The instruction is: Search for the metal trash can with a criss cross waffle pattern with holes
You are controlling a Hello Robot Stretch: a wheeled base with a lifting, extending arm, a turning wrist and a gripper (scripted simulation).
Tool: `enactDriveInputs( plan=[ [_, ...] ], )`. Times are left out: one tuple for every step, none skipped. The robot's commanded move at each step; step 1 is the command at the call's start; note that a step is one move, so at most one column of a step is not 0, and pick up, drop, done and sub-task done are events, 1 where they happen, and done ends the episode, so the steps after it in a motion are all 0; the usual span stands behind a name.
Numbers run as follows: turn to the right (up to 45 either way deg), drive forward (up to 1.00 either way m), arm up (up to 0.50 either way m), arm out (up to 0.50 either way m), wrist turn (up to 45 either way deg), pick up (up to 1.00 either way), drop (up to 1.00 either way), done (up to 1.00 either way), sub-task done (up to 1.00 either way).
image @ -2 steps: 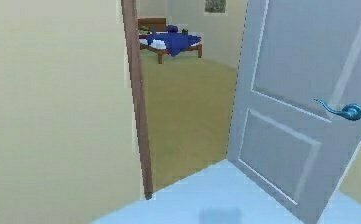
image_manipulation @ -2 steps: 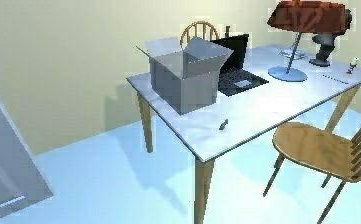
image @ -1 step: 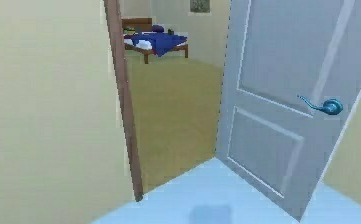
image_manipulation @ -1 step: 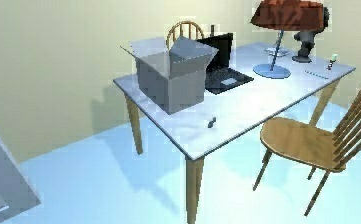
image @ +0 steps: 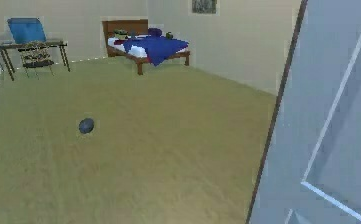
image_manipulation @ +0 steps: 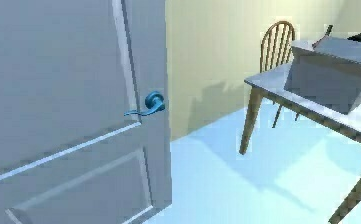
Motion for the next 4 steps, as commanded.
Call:
enactDriveInputs(
  plan=[
    [0.0,0.15,0.00,0.00,0.0,0.00,0.00,0.00,0.00],
    [-15.0,0.00,0.00,0.00,0.0,0.00,0.00,0.00,0.00],
    [0.0,0.45,0.00,0.00,0.0,0.00,0.00,0.00,0.00],
    [36.0,0.00,0.00,0.00,0.0,0.00,0.00,0.00,0.00]
  ],
)
